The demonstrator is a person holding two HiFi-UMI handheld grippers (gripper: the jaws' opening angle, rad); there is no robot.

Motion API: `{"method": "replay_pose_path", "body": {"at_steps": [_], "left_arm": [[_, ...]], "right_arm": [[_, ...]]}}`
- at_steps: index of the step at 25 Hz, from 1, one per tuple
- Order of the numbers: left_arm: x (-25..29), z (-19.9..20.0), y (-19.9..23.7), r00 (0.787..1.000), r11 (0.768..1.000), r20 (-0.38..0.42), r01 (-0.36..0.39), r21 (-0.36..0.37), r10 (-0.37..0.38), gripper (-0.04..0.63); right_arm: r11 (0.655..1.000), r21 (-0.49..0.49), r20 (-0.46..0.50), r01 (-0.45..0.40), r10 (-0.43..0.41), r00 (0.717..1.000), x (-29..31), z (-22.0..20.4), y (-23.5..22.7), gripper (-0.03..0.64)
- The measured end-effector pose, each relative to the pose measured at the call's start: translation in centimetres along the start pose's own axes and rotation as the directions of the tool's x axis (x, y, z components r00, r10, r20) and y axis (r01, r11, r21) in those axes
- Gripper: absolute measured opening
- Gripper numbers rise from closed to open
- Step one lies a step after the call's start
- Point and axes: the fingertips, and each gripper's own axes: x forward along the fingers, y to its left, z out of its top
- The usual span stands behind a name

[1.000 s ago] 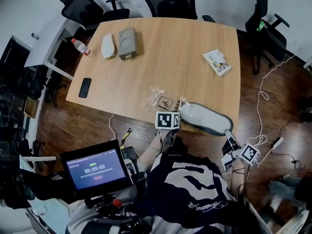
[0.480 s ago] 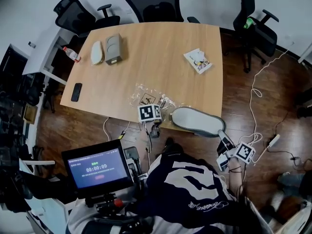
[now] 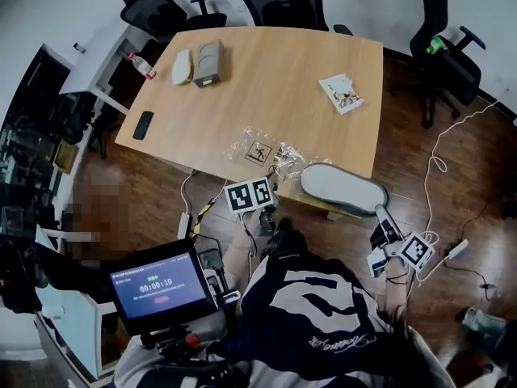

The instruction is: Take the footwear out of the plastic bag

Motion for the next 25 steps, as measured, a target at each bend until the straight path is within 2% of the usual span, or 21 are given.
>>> {"method": "replay_pose_path", "body": {"at_steps": [6, 16, 20, 25], "left_arm": [[-2.8, -4.9, -2.7, 0.998, 0.994, 0.011, 0.058, -0.091, -0.058, 0.002], [-7.4, -6.9, -0.7, 0.997, 0.975, 0.075, 0.048, -0.217, -0.033, 0.002], [-8.9, -7.3, -0.6, 0.994, 0.974, 0.101, 0.049, -0.223, -0.027, 0.002], [-11.0, -7.7, -0.9, 0.994, 0.987, 0.109, 0.044, -0.155, -0.027, 0.002]], "right_arm": [[1.000, 0.004, 0.021, 0.020, -0.020, 1.000, -1.6, 1.0, 0.3, 0.074], [0.993, 0.025, 0.150, 0.119, -0.121, 0.981, -7.3, 3.6, -2.7, 0.075], [0.989, 0.078, 0.212, 0.125, -0.139, 0.967, -7.9, 5.1, -3.8, 0.074], [0.984, 0.131, 0.260, 0.123, -0.154, 0.953, -4.6, 6.8, -5.0, 0.074]]}}
